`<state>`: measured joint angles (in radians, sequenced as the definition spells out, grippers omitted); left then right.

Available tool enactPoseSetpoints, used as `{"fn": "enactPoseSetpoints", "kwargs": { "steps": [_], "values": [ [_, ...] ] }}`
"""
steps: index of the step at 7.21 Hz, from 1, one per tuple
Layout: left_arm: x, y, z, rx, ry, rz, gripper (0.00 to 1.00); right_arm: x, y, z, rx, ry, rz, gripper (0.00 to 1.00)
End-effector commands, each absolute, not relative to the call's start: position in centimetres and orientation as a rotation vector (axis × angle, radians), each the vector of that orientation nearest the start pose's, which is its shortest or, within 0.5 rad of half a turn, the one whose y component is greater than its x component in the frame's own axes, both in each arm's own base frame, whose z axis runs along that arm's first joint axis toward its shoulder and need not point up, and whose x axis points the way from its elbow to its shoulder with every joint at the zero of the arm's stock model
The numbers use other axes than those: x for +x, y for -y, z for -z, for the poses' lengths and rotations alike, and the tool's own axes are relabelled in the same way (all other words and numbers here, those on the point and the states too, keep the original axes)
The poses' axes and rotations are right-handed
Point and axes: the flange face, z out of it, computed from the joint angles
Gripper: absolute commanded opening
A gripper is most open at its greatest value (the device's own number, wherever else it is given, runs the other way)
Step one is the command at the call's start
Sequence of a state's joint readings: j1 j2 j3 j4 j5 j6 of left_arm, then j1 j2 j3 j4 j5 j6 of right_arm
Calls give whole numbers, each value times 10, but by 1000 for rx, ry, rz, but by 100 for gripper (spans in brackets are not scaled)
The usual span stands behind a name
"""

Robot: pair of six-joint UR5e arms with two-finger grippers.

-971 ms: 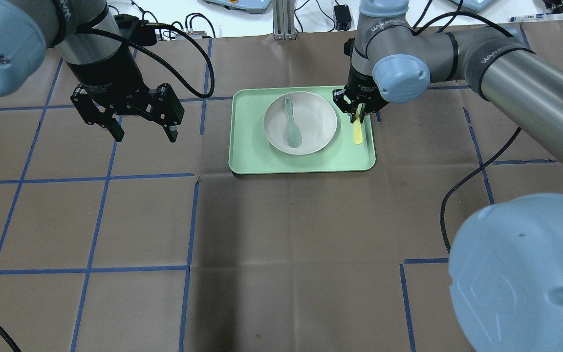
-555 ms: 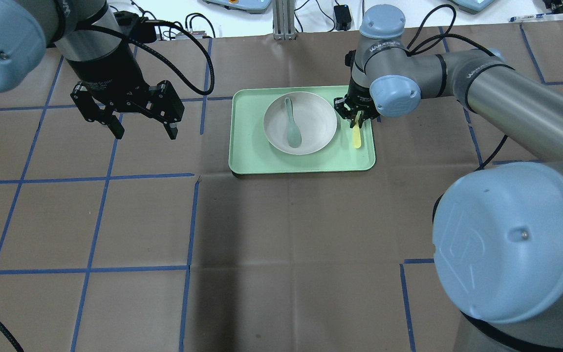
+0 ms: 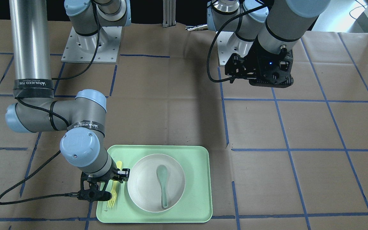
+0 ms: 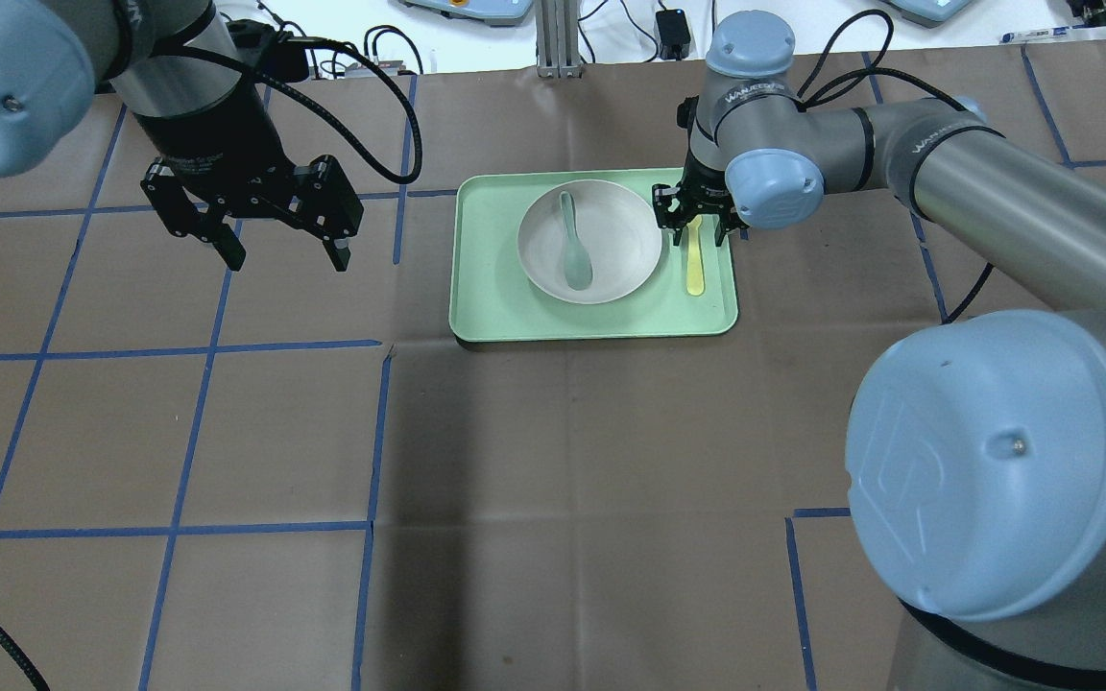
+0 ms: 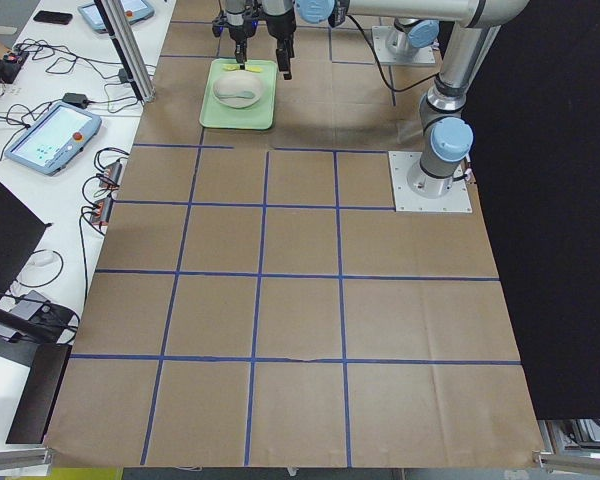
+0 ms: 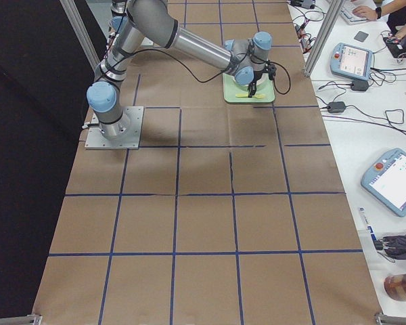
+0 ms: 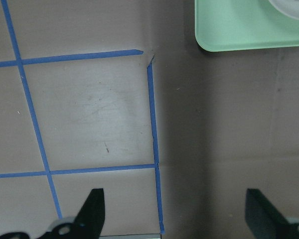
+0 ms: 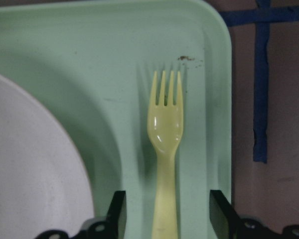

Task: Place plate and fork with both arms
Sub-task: 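Open the right gripper and raise it off the fork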

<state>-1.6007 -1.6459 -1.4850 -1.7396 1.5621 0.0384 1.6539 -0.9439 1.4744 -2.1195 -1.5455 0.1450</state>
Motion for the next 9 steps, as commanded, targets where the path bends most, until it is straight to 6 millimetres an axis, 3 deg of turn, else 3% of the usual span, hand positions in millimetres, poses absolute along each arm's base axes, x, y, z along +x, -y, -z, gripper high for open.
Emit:
{"fn": "enactPoseSetpoints", "kwargs": {
  "steps": [1,3,5,7,9],
  "values": [
    [-150,502,-476,107,-3138,-251,100,188,664,-273,88,-3110,36,100],
    [-150,504,-477,105,-3138,-246,100,174,618,-360,5,-3125,-1,100],
    [-151,504,-479,107,-3140,-241,100,152,578,-418,34,-3127,-70,100],
    [-151,494,-480,122,-3138,-241,100,135,535,-444,15,-3127,-134,100],
    [-151,501,-482,117,-3139,-232,100,130,497,-440,25,-3126,-149,100]
  ]
}}
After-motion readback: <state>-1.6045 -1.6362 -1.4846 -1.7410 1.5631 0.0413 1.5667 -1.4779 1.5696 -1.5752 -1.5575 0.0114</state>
